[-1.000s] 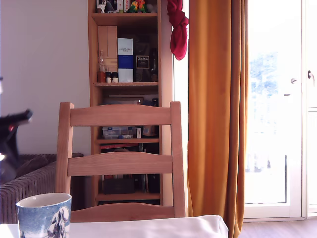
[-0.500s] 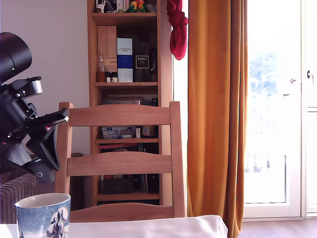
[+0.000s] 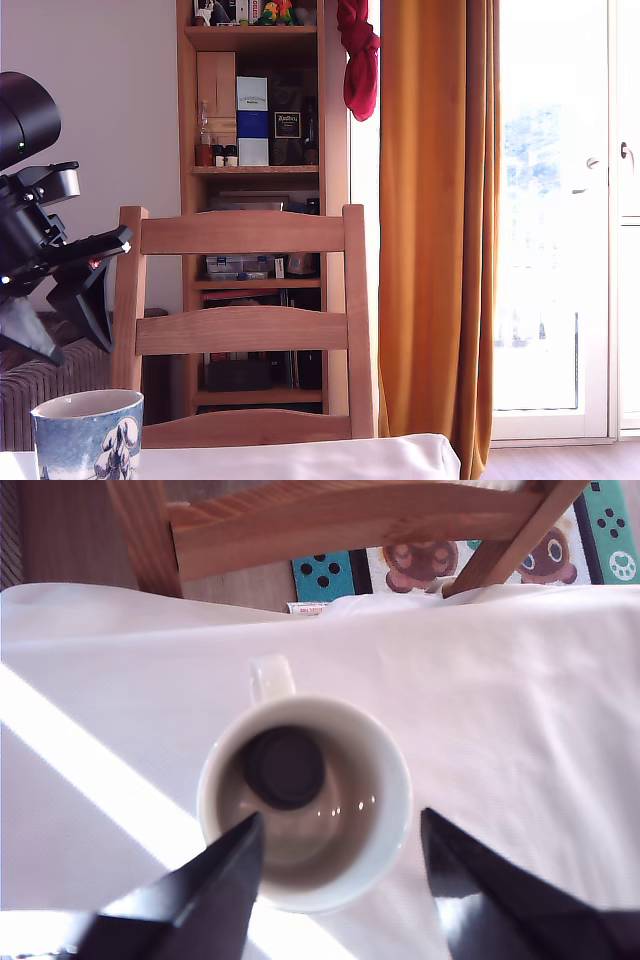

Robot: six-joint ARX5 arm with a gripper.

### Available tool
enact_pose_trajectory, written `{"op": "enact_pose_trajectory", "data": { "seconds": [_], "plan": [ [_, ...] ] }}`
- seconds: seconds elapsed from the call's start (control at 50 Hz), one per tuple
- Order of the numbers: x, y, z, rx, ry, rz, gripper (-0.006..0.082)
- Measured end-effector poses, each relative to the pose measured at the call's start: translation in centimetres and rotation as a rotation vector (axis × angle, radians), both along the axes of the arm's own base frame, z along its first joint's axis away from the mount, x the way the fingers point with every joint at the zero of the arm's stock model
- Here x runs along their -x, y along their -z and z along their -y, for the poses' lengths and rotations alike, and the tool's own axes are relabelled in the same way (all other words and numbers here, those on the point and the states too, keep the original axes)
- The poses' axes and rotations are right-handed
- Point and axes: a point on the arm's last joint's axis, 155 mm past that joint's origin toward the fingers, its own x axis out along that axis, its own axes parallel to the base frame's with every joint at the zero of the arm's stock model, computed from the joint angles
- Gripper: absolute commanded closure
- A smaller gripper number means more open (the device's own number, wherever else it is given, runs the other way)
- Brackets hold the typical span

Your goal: Pick the grey coffee capsule and place it inside the blue coffee cup

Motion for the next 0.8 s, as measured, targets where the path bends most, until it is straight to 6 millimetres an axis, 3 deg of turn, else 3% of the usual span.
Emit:
{"op": "enact_pose_trajectory", "data": {
  "seconds": [0.04,0.22,0.3,0.54,0.62,0.8],
  "plan": [
    [-0.2,-0.1,0.0,-0.002,0.006,0.010,0.0800],
    [-0.3,-0.2,-0.7,-0.072,0.042,0.038,0.0781],
    [-0.4,-1.1,-1.4,-0.118,0.046,0.073,0.0781],
    [-2.0,-9.1,-3.7,-0.222,0.010,0.348,0.0780],
    [-1.7,-10.7,-4.4,-0.216,-0.014,0.423,0.0780],
    [1.0,-9.9,-6.8,-0.213,-0.066,0.446,0.0781]
  ]
}}
